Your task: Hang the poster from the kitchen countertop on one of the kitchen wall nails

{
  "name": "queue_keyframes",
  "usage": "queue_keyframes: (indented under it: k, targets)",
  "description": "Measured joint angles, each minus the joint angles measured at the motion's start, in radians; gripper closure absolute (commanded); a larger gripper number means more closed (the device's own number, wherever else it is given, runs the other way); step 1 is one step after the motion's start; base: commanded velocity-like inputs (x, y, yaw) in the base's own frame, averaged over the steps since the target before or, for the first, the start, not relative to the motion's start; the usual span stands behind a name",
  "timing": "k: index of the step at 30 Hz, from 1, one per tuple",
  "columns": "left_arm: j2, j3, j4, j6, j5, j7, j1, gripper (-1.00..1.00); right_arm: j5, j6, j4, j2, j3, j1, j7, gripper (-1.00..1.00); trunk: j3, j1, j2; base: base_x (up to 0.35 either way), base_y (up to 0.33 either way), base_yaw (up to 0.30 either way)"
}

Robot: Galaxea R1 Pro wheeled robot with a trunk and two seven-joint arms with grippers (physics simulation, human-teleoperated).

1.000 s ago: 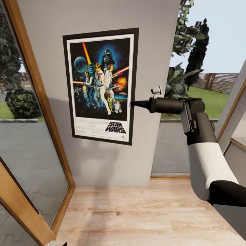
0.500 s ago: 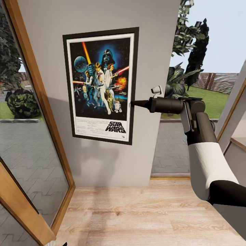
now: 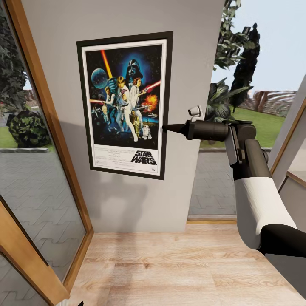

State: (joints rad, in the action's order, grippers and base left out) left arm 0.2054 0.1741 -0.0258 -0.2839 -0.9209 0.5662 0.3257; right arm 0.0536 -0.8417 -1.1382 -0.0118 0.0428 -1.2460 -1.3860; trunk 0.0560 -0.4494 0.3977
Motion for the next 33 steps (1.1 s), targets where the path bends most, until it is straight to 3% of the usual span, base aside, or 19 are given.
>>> queue_keyframes:
  k: [17, 33]
  targets:
    - [0.001, -0.001, 0.000, 0.002, 0.000, 0.000, 0.000, -1.00, 0.000, -0.001, -0.001, 0.000, 0.000, 0.000, 0.003, 1.00, 0.000, 0.000, 0.000, 0.012, 0.000, 0.000]
    - [0.003, -0.002, 0.000, 0.002, -0.002, 0.000, 0.000, -1.00, 0.000, -0.001, -0.002, 0.000, 0.000, -0.001, 0.003, 1.00, 0.000, 0.001, 0.000, 0.297, 0.000, 0.000]
